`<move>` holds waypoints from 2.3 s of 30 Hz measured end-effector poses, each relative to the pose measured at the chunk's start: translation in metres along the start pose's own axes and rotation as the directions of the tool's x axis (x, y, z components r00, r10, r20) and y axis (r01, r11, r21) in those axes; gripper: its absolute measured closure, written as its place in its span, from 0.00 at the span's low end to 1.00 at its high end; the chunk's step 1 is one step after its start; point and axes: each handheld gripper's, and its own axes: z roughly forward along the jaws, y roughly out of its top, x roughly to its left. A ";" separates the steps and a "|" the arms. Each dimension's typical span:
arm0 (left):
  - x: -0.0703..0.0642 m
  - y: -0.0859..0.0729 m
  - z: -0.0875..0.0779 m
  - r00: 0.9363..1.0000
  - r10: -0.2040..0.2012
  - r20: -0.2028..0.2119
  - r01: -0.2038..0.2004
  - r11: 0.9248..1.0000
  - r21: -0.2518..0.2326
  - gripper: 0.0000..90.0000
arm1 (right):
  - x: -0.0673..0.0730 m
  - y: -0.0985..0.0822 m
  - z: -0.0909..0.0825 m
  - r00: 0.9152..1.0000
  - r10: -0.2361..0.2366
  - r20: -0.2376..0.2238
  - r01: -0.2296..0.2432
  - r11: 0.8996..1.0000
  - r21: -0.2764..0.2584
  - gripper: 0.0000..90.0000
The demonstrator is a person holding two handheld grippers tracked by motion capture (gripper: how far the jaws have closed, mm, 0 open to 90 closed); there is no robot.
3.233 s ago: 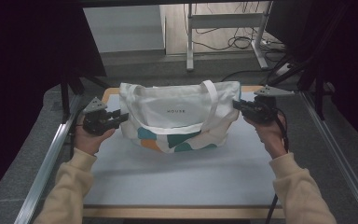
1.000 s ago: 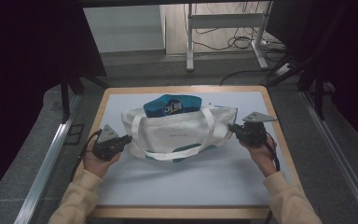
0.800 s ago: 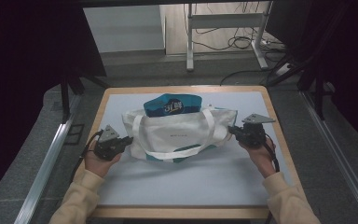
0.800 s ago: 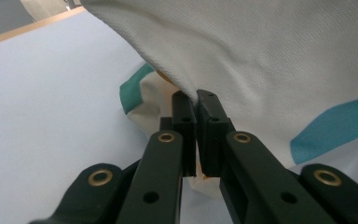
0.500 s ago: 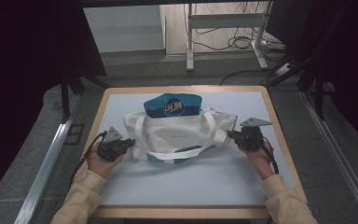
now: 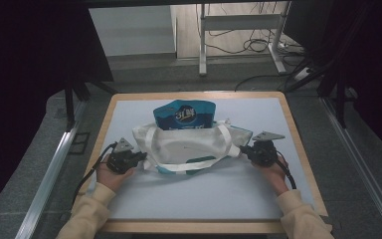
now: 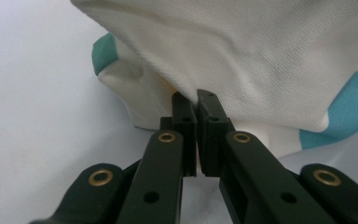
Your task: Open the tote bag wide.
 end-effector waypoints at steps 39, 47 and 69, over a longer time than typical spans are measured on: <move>0.000 0.018 -0.074 0.995 -0.103 -0.007 0.097 0.959 -0.265 0.86 | -0.003 0.014 -0.046 0.998 0.059 0.033 -0.053 0.986 -0.158 0.52; 0.000 0.057 -0.084 0.998 -0.067 -0.003 0.063 0.957 -0.284 0.97 | -0.002 0.040 -0.069 0.999 0.034 0.007 -0.031 0.971 -0.236 0.89; 0.015 0.103 -0.031 0.995 -0.050 0.085 0.059 0.992 -0.109 0.99 | 0.043 0.117 -0.014 0.986 -0.113 -0.121 0.099 0.988 -0.121 0.99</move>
